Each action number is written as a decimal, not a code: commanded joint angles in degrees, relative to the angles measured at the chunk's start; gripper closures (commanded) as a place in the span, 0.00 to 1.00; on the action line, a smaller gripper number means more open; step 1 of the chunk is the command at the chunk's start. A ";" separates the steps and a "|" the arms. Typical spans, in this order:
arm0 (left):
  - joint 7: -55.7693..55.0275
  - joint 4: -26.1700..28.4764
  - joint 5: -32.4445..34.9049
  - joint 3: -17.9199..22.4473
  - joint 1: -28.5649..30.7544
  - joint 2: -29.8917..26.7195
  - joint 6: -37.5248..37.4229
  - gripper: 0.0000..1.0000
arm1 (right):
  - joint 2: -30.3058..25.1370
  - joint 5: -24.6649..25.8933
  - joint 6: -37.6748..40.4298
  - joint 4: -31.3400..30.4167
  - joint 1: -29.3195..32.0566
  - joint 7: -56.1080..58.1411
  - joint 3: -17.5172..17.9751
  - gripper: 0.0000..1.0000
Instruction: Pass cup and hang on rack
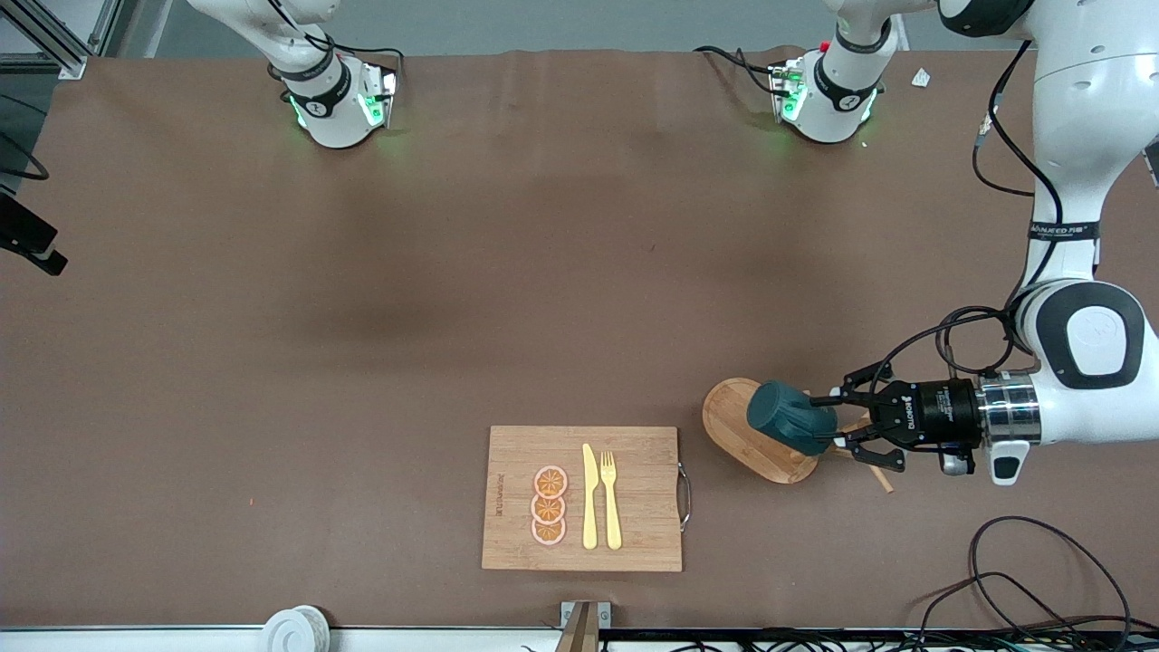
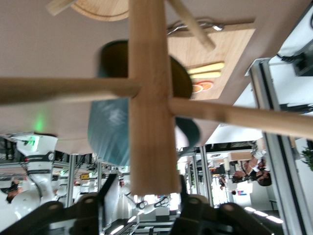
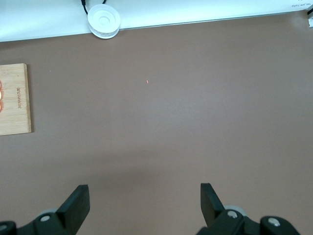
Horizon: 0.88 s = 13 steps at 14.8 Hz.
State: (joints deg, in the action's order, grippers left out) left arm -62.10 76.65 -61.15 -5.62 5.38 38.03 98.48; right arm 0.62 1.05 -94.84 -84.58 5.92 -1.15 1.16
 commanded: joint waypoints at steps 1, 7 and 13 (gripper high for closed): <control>0.04 -0.09 -0.72 0.08 0.59 -1.55 -1.80 0.00 | 0.17 0.09 0.62 0.82 1.47 0.01 1.04 0.00; 0.31 -0.18 9.52 -0.44 -0.63 -8.31 -1.80 0.00 | 0.17 0.09 0.54 0.82 1.47 -0.17 1.04 0.00; 3.10 -1.93 21.31 -1.23 -0.90 -14.90 -1.80 0.00 | 0.26 0.09 0.62 0.82 1.47 -0.08 1.04 0.00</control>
State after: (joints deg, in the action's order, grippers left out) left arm -61.50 75.00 -43.78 -6.64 4.33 25.31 97.10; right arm 0.62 1.05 -94.84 -84.54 6.00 -1.15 1.16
